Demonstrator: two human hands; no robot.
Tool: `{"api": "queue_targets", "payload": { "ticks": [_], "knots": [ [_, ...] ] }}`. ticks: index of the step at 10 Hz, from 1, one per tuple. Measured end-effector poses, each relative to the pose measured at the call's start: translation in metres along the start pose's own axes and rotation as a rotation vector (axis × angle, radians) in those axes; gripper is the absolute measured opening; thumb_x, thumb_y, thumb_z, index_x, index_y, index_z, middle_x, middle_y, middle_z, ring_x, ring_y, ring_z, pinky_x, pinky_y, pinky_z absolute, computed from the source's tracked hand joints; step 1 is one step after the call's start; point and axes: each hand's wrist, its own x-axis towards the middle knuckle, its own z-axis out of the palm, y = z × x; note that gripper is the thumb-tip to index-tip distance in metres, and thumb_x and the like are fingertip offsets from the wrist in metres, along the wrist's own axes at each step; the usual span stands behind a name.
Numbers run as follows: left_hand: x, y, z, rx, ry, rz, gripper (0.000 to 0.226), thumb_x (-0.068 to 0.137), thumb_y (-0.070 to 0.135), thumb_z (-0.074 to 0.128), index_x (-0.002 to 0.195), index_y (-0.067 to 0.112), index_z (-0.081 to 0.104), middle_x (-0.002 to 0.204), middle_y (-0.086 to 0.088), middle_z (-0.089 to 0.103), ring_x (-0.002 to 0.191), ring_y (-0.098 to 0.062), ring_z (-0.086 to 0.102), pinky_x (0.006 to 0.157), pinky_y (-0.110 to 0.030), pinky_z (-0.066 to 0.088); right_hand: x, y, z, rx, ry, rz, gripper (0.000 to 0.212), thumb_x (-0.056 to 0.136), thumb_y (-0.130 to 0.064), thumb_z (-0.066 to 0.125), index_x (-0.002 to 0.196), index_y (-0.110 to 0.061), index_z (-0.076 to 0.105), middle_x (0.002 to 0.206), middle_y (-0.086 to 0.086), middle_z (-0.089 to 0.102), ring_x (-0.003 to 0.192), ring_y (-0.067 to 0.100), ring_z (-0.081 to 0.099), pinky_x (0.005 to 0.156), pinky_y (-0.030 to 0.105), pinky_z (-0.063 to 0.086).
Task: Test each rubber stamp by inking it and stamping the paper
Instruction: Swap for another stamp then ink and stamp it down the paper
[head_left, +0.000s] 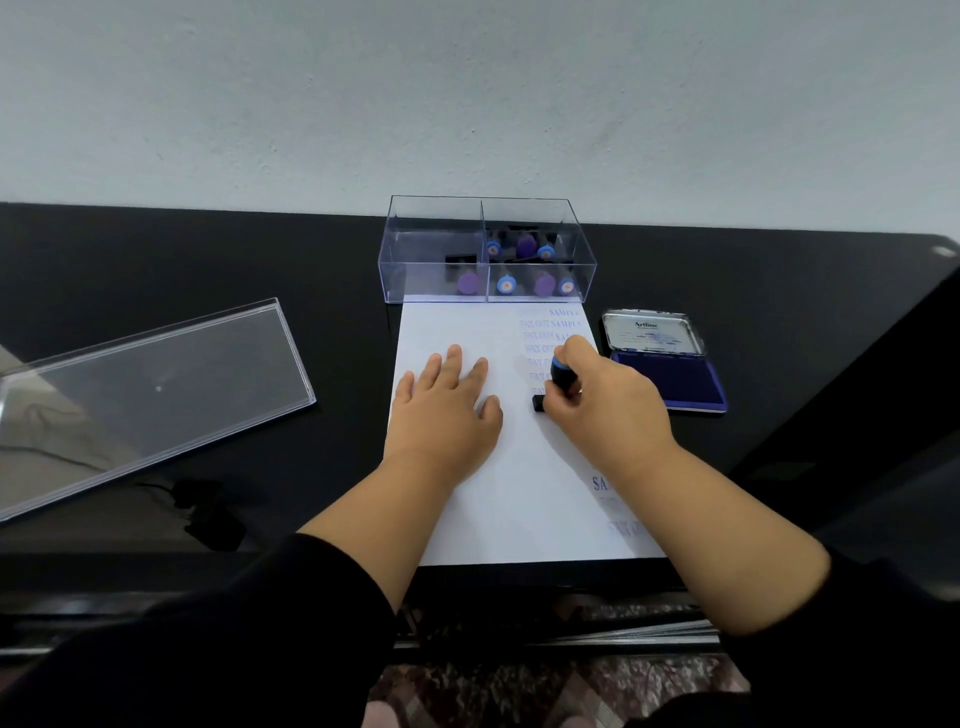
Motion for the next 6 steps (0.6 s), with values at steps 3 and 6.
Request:
{"api": "queue_targets", "payload": {
  "ticks": [3, 6],
  "knots": [
    [-0.0006, 0.0002, -0.0010, 0.001, 0.001, 0.001, 0.053, 0.101, 0.038, 0.022, 0.152, 0.031, 0.008, 0.160, 0.004, -0.006, 0.147, -0.013, -0.006, 0.117, -0.035, -0.006, -0.0068, -0.0012, 0.0005, 0.022, 0.012, 0.012, 0.012, 0.089, -0.020, 0.055, 0.098, -0.013, 0.052, 0.079, 0.005, 0.065, 0.069, 0.028, 0.057, 0.056, 0.034, 0.045],
    [-0.0006, 0.0010, -0.0012, 0.012, 0.006, -0.007, 0.053, 0.101, 0.037, 0.021, 0.152, 0.031, 0.009, 0.160, 0.004, -0.005, 0.147, -0.013, -0.006, 0.117, -0.035, -0.005, -0.0058, -0.0052, -0.0049, 0.102, -0.031, 0.064, 0.012, 0.090, -0.021, 0.054, 0.101, -0.016, 0.050, 0.082, 0.003, 0.063, 0.074, 0.026, 0.057, 0.061, 0.037, 0.049]
  ]
}}
